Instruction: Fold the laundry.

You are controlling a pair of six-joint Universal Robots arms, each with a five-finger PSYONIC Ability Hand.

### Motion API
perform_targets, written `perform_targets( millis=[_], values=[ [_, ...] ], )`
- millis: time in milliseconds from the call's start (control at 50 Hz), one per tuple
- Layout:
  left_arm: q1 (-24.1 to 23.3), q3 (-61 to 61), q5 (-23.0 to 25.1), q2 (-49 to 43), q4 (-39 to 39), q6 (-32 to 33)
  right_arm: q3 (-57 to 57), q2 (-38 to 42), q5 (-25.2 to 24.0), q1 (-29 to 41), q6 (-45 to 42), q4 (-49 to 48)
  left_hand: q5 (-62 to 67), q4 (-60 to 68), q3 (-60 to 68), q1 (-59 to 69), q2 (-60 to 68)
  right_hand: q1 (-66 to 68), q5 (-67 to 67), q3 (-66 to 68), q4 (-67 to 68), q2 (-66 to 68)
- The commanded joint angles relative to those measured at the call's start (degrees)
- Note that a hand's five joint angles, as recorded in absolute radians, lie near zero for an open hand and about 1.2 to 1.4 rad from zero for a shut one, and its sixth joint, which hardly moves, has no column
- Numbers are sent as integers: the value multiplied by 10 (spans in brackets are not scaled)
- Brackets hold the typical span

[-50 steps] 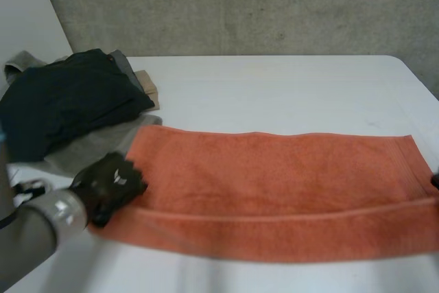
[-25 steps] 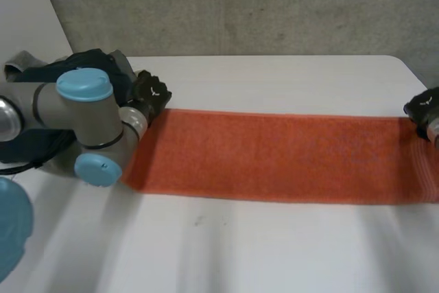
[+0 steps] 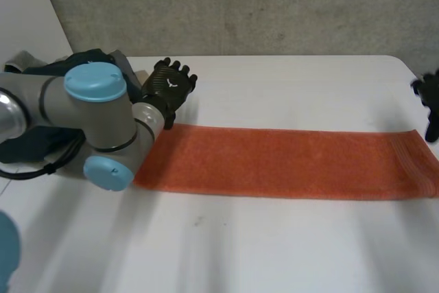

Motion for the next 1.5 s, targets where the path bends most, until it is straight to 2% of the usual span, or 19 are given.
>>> perform_targets(
  millis=[20,200,240,260,280,460,600,660,760,920,980,1100,1120,1140,1160,1180,1260,1380,1500],
  values=[
    [3,-76,3,54,1,-22,95,-26,-79,-84,-5,102,-29,-16,-21,-8,-20,77,80,87,86,86],
    [0,-98,4,60,1,-23,152,-5,-97,-117,-15,-14,-29,-16,-21,-8,-20,119,122,129,128,128],
    [-1,-99,3,60,1,-23,148,17,-92,-117,-18,-33,-29,-16,-21,-8,-20,372,374,381,381,381],
    [-1,-99,3,61,1,-23,146,22,-89,-118,-19,-39,-29,-16,-21,-8,-20,640,642,649,649,648],
    [-2,-99,3,62,1,-23,146,25,-86,-120,-21,-46,-29,-16,-21,-8,-20,670,673,680,679,679],
    [0,-131,4,110,1,-24,148,-41,-13,-160,-109,-124,-29,-16,-21,-8,-20,671,673,680,680,679],
    [3,-164,5,144,2,-26,123,-34,-6,-162,-188,-131,-29,-16,-21,-8,-20,671,673,680,680,679],
    [5,-175,5,156,2,-27,121,-36,-27,-119,-188,-154,-29,-16,-21,-8,-20,671,673,680,680,679],
    [7,-182,5,175,2,-42,133,-42,-118,51,-149,-244,-29,-16,-21,-8,-20,671,673,680,680,679],
    [17,-199,5,201,2,-101,143,-24,-247,261,-148,-297,-29,-16,-21,-8,-20,671,673,680,680,679],
    [22,-207,5,202,2,-106,134,36,-275,347,-155,-301,-29,-16,-21,-8,-20,671,673,680,680,679],
    [25,-220,5,200,3,-108,98,104,-257,414,-158,-281,-29,-16,-21,-8,-20,671,673,680,680,679],
    [25,-220,5,198,4,-108,96,108,-246,414,-157,-274,-29,-16,-21,-8,-20,571,574,581,580,580],
    [25,-220,5,196,4,-108,92,107,-214,413,-153,-257,-29,-16,-21,-8,-20,201,203,210,210,209],
    [25,-220,5,195,4,-108,93,104,-195,412,-151,-249,-29,-16,-21,-8,-20,14,16,23,23,22],
    [25,-220,5,195,4,-108,95,101,-175,412,-149,-239,-29,-16,-21,-8,-20,-29,-27,-20,-20,-21],
    [23,-218,6,193,5,-108,111,51,-112,399,-74,-224,-29,-16,-21,-8,-20,-29,-27,-20,-20,-21],
    [12,-212,6,190,6,-108,162,-83,-102,276,219,-161,-29,-16,-21,-8,-20,-29,-27,-20,-20,-21],
    [-11,-210,6,178,17,-108,185,-76,-97,225,218,-38,-29,-16,-21,-8,-20,-29,-27,-20,-20,-21]
  ],
)
